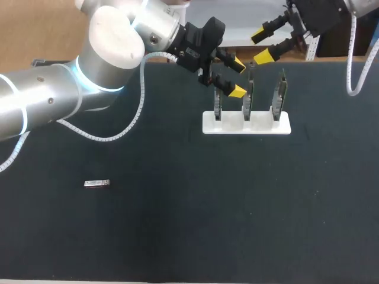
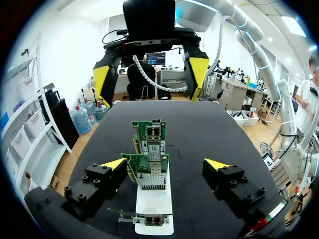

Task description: Pick up the optical module with the left hand, and insert it into the network port with the right hand.

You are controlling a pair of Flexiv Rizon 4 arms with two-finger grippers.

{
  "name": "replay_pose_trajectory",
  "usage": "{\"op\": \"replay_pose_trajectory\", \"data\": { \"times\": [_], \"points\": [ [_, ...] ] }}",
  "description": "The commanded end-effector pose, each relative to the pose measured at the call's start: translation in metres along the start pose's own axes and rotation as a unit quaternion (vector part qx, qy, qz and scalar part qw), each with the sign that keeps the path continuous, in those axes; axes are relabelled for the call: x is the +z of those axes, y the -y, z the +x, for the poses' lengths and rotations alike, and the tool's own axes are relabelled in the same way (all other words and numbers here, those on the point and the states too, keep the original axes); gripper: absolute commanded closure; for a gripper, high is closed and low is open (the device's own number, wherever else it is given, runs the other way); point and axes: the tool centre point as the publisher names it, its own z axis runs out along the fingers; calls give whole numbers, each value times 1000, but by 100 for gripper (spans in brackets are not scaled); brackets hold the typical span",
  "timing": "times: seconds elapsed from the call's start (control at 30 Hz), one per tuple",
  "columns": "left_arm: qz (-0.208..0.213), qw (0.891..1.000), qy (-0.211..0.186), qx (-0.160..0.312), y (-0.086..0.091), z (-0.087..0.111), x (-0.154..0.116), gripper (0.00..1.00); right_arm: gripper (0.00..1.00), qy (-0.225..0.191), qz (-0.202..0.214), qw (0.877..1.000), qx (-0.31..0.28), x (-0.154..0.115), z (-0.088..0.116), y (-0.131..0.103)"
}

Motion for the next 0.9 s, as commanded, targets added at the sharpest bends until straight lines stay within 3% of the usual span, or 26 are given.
{"op": "replay_pose_trajectory", "data": {
  "times": [0.03,0.9],
  "points": [
    [2,1000,-2,-1,-2,-1,0,0,100,-8,3,1000,-1,7,-1,-4],
    [2,1000,-2,-1,-2,-1,0,0,100,-20,0,1000,15,22,11,7]
  ]
}}
